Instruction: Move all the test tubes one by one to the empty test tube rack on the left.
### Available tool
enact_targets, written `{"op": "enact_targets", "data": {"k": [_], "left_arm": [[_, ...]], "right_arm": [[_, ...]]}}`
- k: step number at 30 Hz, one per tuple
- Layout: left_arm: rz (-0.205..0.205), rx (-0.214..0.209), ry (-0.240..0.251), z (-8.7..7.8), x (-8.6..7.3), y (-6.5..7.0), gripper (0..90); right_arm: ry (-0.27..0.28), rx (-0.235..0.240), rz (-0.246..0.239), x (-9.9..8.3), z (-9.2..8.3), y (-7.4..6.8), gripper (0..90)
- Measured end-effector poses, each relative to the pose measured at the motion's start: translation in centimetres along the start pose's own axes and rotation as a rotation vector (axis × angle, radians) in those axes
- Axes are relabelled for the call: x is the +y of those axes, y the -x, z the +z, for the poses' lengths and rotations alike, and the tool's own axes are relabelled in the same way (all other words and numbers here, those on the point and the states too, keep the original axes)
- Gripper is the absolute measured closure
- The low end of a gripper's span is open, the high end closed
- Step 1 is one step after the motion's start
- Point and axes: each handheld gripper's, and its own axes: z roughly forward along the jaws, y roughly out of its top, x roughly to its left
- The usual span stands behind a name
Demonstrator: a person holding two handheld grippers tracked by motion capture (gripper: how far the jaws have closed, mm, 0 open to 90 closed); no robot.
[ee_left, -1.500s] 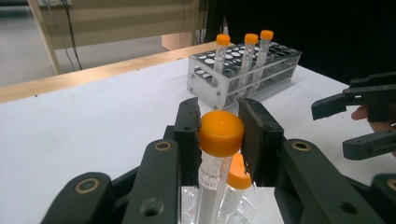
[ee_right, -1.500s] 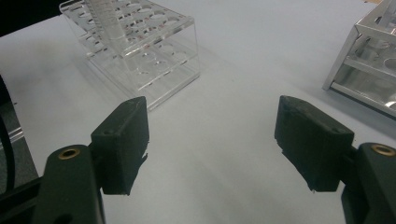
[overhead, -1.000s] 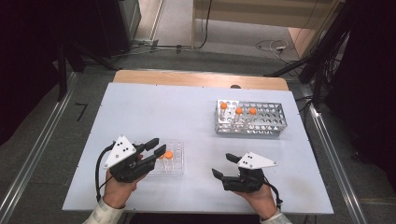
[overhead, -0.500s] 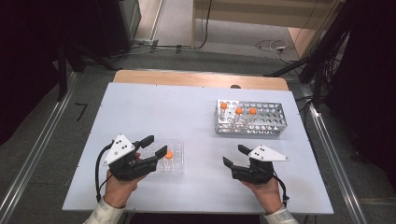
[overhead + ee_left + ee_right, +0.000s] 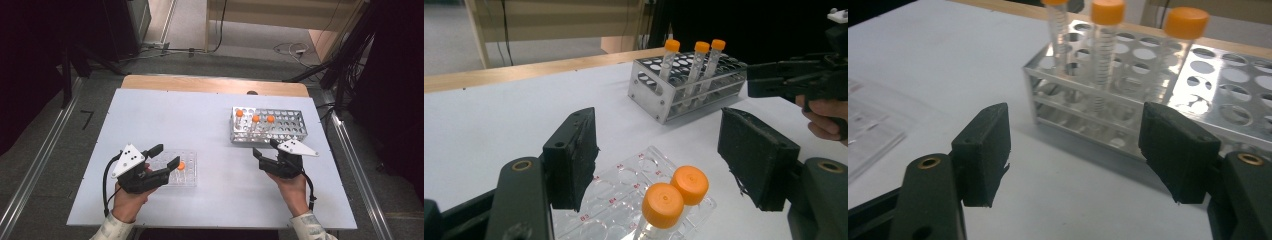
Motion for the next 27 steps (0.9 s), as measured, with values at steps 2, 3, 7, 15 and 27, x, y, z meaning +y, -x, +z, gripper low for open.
{"op": "enact_targets", "data": {"k": [2,3,7,15,27], "left_arm": [[0.002,-0.001,-0.001,0.0,0.0,0.0,32.0],[0.001,-0.001,-0.002,0.0,0.0,0.0,32.0],[0.002,-0.002,-0.003,0.0,0.0,-0.1,32.0],[-0.001,-0.007,-0.004,0.1,0.0,-0.1,32.0],[-0.006,-0.008,0.001,0.1,0.1,-0.2,31.0]], "right_arm": [[-0.004,-0.026,0.002,0.1,0.4,0.6,28.4],[-0.001,-0.036,0.008,0.1,0.5,0.9,28.7],[0.013,-0.065,0.029,0.6,0.9,2.0,30.4],[0.029,-0.095,0.038,1.0,1.9,3.2,37.9],[0.046,-0.126,0.067,1.9,4.2,4.0,50.8]]}}
